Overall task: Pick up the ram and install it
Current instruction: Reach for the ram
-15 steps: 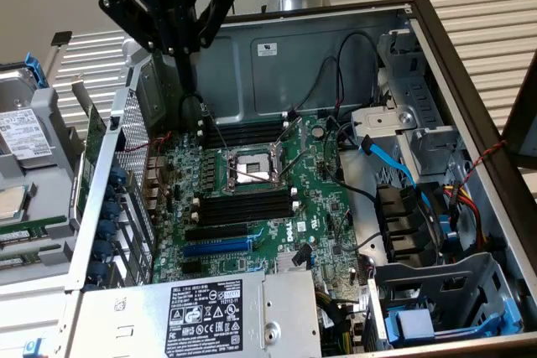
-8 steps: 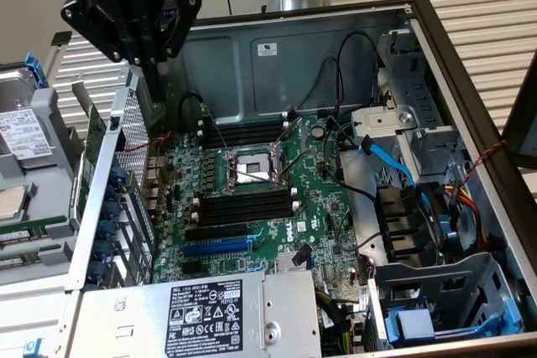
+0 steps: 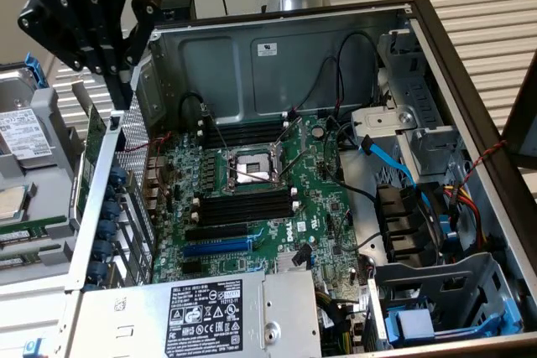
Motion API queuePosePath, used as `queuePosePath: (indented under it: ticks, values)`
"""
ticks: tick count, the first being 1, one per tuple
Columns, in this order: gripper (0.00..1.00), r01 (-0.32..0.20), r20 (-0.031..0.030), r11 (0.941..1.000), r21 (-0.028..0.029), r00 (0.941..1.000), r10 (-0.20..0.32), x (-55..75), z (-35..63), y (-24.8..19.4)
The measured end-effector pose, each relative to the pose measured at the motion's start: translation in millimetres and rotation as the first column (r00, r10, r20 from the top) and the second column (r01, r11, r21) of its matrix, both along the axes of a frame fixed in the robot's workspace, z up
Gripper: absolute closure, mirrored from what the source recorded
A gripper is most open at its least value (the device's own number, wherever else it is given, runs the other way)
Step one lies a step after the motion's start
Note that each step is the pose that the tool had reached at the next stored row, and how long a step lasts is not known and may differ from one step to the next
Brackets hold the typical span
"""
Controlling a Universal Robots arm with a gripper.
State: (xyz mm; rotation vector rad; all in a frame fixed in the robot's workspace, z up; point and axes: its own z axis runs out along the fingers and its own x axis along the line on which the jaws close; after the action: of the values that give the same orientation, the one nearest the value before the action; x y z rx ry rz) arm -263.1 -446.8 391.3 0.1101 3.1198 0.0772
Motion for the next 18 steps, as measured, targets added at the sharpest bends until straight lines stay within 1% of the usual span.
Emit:
queuePosePath:
  ticks: [7, 12, 18]
  values:
    - [0.89, 0.000, -0.0017, 1.0000, -0.0078, 1.0000, 0.000, -32.0, -0.7, 1.3]
    - [0.89, 0.000, -0.0058, 1.0000, -0.0084, 1.0000, 0.000, -54.8, -0.9, 1.3]
    - [0.89, 0.000, -0.0065, 1.0000, -0.0083, 1.0000, 0.000, -81.9, -2.8, 1.3]
